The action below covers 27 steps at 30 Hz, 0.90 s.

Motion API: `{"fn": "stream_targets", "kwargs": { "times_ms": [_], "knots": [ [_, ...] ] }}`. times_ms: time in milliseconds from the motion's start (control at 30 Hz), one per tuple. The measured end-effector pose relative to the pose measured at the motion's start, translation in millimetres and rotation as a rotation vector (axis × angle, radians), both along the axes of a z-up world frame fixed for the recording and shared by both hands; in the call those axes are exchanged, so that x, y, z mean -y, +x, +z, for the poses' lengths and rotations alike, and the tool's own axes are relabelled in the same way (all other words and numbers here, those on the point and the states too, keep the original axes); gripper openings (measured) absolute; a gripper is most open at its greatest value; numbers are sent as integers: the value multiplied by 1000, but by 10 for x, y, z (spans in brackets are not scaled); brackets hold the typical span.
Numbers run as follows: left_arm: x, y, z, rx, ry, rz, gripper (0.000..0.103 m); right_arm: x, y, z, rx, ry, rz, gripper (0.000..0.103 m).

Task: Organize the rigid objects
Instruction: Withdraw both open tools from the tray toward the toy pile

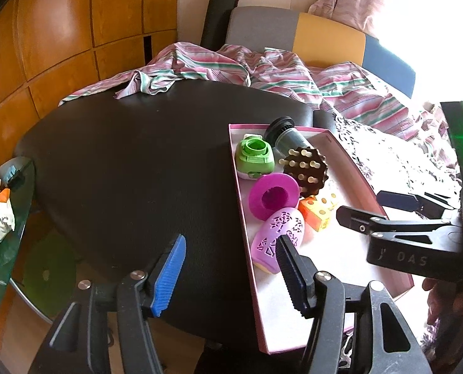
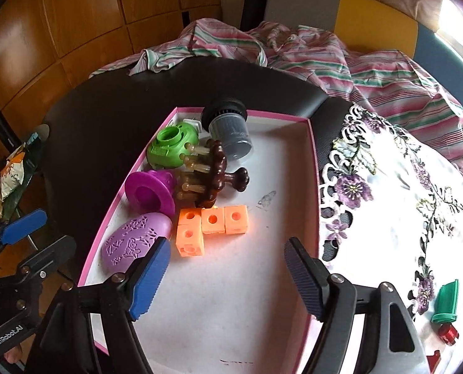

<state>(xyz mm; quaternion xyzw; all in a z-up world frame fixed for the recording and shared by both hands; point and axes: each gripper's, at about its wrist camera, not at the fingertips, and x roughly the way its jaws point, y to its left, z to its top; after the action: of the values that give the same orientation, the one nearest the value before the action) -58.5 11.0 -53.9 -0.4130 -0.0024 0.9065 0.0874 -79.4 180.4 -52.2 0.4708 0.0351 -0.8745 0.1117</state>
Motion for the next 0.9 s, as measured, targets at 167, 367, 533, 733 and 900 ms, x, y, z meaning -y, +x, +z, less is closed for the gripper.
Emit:
{"fn": "stream_targets", "kwargs": {
  "times_ms": [167, 367, 533, 733, 900],
  "knots": [
    [-44, 24, 42, -18, -11, -9, 72, -160, 54, 119, -28, -12, -34, 83],
    [-121, 39, 85, -28, -15, -36, 76, -529, 146, 228, -49, -10, -101, 83],
    [-257, 88, 140, -46, -23, -79, 80, -1021, 252, 272, -51, -8, -201, 90],
    [-485, 143, 219, -66, -24, -170, 83, -1839, 446, 360, -71, 13, -412, 94],
    [-701, 190, 248, -38, 30, -265, 83, -2705, 744, 360, -106, -44, -697, 94]
  ]
}}
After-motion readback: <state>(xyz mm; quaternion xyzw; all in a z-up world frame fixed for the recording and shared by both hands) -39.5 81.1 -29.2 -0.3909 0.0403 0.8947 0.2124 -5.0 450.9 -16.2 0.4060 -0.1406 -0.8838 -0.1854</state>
